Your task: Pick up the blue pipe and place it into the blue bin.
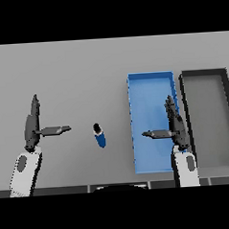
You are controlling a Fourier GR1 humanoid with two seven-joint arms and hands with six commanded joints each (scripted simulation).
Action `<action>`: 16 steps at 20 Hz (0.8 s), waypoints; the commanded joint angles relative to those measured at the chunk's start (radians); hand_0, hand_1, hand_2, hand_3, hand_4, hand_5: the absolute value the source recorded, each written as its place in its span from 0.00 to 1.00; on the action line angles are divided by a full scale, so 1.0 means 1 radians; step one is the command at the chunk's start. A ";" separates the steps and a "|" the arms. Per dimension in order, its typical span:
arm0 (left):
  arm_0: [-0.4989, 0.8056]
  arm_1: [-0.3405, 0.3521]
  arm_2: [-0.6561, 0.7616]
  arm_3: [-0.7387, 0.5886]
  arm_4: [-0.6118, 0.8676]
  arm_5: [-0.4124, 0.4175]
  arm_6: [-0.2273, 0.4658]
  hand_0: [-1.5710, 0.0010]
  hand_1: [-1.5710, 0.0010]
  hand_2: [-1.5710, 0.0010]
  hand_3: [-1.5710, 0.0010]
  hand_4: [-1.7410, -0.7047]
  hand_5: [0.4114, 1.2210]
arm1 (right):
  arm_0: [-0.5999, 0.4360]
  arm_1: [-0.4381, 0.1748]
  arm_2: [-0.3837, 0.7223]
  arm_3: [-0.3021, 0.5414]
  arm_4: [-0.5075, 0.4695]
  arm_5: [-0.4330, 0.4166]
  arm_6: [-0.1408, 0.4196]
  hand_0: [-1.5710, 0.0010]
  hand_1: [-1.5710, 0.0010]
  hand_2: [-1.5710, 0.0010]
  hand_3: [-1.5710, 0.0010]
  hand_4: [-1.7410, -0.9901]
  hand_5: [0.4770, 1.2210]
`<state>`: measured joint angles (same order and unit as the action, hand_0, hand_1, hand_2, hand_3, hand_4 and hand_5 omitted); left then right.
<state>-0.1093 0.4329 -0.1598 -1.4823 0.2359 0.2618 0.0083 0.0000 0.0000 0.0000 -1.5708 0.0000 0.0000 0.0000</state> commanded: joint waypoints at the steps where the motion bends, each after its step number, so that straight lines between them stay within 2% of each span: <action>1: 0.001 0.000 0.000 -0.001 0.000 0.000 -0.005 1.00 1.00 1.00 1.00 0.75 0.22 | 0.001 0.000 0.000 -0.001 0.000 -0.001 -0.001 1.00 1.00 1.00 1.00 0.71 0.20; 6: 0.012 0.001 -0.001 -0.016 -0.002 0.005 -0.015 1.00 1.00 1.00 1.00 0.75 0.22 | 0.009 0.008 0.009 -0.010 0.005 -0.004 -0.003 1.00 1.00 1.00 1.00 0.71 0.20; 7: 0.045 0.067 -0.024 -0.016 -0.005 -0.101 -0.081 1.00 1.00 1.00 1.00 0.75 0.22 | 0.046 -0.060 0.037 -0.044 0.080 0.009 -0.086 1.00 1.00 1.00 1.00 0.71 0.20; 8: 0.055 0.115 -0.030 0.001 -0.010 -0.165 -0.113 1.00 1.00 1.00 1.00 0.75 0.22 | 0.088 -0.100 0.060 -0.084 0.130 0.015 -0.132 1.00 1.00 1.00 1.00 0.72 0.20; 9: 0.054 0.140 -0.037 0.024 -0.017 -0.210 -0.134 1.00 1.00 1.00 1.00 0.75 0.22 | 0.101 -0.119 0.072 -0.091 0.160 0.018 -0.138 1.00 1.00 1.00 1.00 0.72 0.20; 11: 0.064 0.162 -0.043 0.031 -0.019 -0.250 -0.172 1.00 1.00 1.00 1.00 0.75 0.22 | 0.115 -0.135 0.083 -0.131 0.179 0.018 -0.127 1.00 1.00 1.00 1.00 0.73 0.20; 13: 0.076 0.171 -0.048 0.011 -0.008 -0.272 -0.180 1.00 1.00 1.00 1.00 0.75 0.23 | 0.122 -0.136 0.090 -0.136 0.184 0.021 -0.116 1.00 1.00 1.00 1.00 0.71 0.20; 16: 0.092 0.194 -0.073 -0.023 0.008 -0.348 -0.209 1.00 1.00 1.00 1.00 0.74 0.21 | 0.113 -0.147 0.089 -0.142 0.186 0.029 -0.090 1.00 1.00 1.00 1.00 0.73 0.19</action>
<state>-0.0170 0.6276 -0.2333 -1.5051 0.2440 -0.0867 -0.2044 0.1130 -0.1481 0.0886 -1.7125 0.1855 0.0280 -0.0894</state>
